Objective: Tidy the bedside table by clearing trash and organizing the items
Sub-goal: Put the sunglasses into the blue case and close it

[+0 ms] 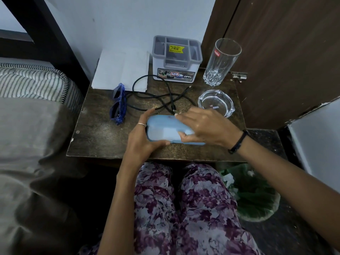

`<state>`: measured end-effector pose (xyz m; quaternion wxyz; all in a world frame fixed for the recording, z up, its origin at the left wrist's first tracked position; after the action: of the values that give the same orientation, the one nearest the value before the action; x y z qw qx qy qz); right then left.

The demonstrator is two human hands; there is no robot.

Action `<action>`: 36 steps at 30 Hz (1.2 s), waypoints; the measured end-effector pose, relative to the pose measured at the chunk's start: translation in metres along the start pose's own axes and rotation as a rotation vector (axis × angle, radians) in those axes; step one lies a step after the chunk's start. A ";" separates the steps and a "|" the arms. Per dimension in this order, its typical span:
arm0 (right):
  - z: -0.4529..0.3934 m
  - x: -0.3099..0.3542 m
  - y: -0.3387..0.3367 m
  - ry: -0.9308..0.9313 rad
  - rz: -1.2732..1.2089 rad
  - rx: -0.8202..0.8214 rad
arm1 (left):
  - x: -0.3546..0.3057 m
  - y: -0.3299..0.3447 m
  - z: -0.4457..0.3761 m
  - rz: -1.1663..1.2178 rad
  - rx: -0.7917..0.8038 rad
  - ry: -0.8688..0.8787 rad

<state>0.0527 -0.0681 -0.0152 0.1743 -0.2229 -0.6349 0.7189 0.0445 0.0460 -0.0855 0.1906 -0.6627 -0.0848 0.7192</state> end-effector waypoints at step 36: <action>-0.101 -0.019 -0.010 0.663 -1.297 -0.058 | 0.003 0.004 -0.005 -0.022 0.073 -0.030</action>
<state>0.1226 0.0072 -0.0130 0.7425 -0.0124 -0.5719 0.3484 0.0485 0.0430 -0.0897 0.2212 -0.6434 -0.0684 0.7297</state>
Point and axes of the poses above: each hand's wrist, its own z-axis away from the middle knuckle, its own y-axis out of the palm, x = y × z, the point moved 10 cm from there along -z, towards the middle knuckle, and after that the axes turned 12 degrees about x, right-handed, at the moved point
